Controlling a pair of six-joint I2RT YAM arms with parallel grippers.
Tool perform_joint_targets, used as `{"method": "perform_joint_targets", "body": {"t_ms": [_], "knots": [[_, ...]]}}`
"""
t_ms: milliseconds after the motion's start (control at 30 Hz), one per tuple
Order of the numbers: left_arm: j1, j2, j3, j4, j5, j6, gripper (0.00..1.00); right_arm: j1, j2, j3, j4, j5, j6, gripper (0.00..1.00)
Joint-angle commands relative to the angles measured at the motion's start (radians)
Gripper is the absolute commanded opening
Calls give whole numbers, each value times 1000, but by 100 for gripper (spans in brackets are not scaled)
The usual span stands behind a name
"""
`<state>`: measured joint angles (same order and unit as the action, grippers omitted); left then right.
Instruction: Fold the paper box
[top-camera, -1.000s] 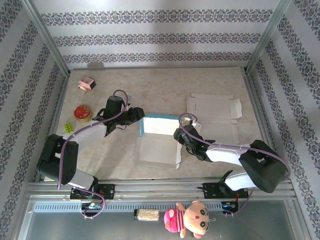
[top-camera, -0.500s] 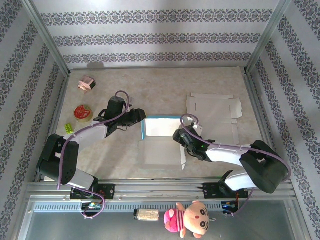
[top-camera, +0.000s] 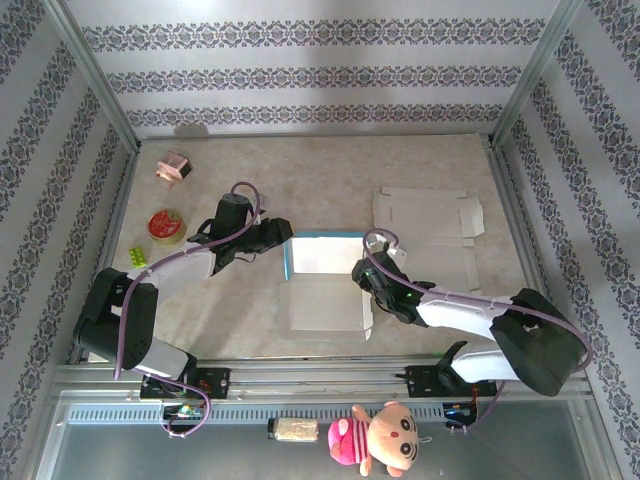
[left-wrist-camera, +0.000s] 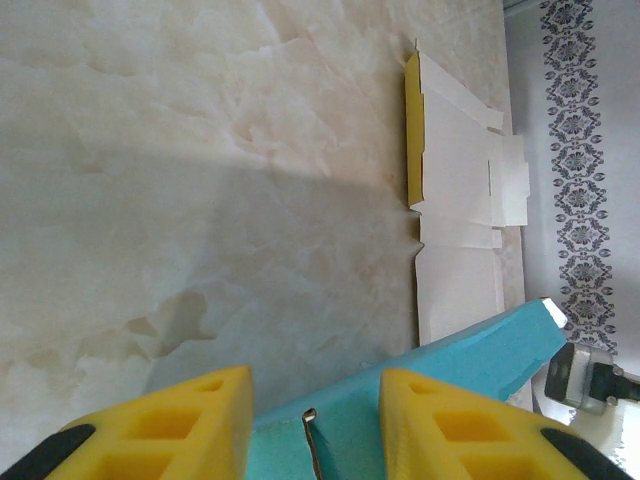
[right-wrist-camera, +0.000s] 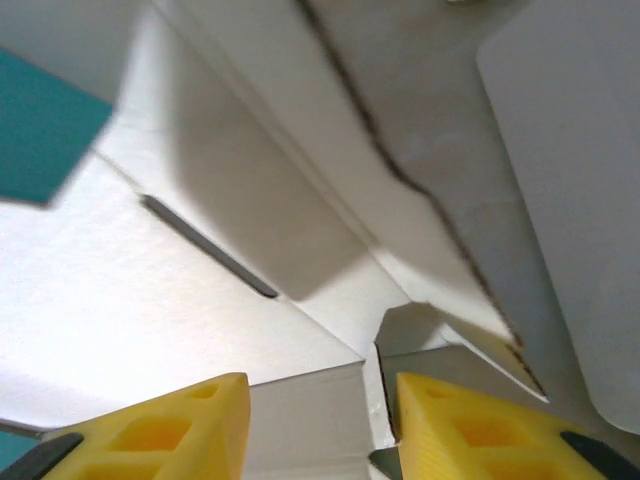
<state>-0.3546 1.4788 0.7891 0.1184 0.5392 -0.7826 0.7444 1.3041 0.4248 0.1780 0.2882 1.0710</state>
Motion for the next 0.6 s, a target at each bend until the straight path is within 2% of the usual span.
{"method": "perform_joint_targets", "body": {"t_ms": [0,233,467,567], "knots": [[-18,7,2,0,7,12,38,10,-5,-6,58,13,-63,39],[-20,-1,-4,4,8,12,38,23,76,14,144,-81,-80,37],[-21,0,-10,10,7,10,38,42,167,4,170,-91,-33,36],[-20,-3,-10,7,6,12,38,42,138,6,162,-96,-49,36]]}}
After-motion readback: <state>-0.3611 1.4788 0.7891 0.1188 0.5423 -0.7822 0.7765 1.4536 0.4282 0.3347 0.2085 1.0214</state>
